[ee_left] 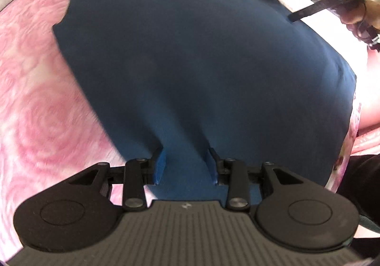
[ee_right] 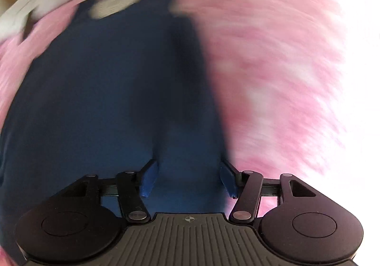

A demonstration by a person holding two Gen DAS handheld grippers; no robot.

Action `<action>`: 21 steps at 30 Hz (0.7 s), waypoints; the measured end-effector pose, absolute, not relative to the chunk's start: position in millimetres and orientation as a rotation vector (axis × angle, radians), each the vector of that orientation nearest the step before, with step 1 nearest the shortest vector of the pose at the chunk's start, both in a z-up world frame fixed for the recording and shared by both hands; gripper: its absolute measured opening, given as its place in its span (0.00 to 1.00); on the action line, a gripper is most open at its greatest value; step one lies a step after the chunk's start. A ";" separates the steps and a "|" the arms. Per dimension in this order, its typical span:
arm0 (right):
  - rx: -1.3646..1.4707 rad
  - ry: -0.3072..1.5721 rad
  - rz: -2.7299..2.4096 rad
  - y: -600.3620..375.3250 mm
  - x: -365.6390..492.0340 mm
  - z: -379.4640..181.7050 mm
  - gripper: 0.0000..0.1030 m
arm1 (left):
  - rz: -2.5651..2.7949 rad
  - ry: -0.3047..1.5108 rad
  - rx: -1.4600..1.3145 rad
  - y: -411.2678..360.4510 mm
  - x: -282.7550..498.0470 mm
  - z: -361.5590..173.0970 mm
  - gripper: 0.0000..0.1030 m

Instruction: Fold clothes

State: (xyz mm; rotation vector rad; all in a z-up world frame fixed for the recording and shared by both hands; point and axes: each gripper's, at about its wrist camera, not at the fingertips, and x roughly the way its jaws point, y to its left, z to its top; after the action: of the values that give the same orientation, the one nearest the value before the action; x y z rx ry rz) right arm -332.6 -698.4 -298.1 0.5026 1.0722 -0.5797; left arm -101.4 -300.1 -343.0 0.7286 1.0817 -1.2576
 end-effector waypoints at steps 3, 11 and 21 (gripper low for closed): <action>0.499 1.073 -0.652 -689.4 -349.2 -286.9 0.55 | -1.217 1.094 0.720 -286.9 -100.1 -341.6 0.32; 0.587 1.125 -0.491 -640.0 -391.3 -295.9 0.55 | -1.081 1.142 0.729 -253.1 -123.2 -346.8 0.34; 0.602 1.157 -0.454 -640.2 -449.9 -284.1 0.51 | -0.855 1.264 0.648 -227.3 -167.3 -342.1 0.39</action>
State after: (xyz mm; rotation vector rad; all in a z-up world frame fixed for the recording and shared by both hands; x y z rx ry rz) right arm -449.9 -640.2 -284.1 0.6017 1.1570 -0.4535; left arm -167.3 -227.3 -342.1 0.6479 1.2643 -0.8546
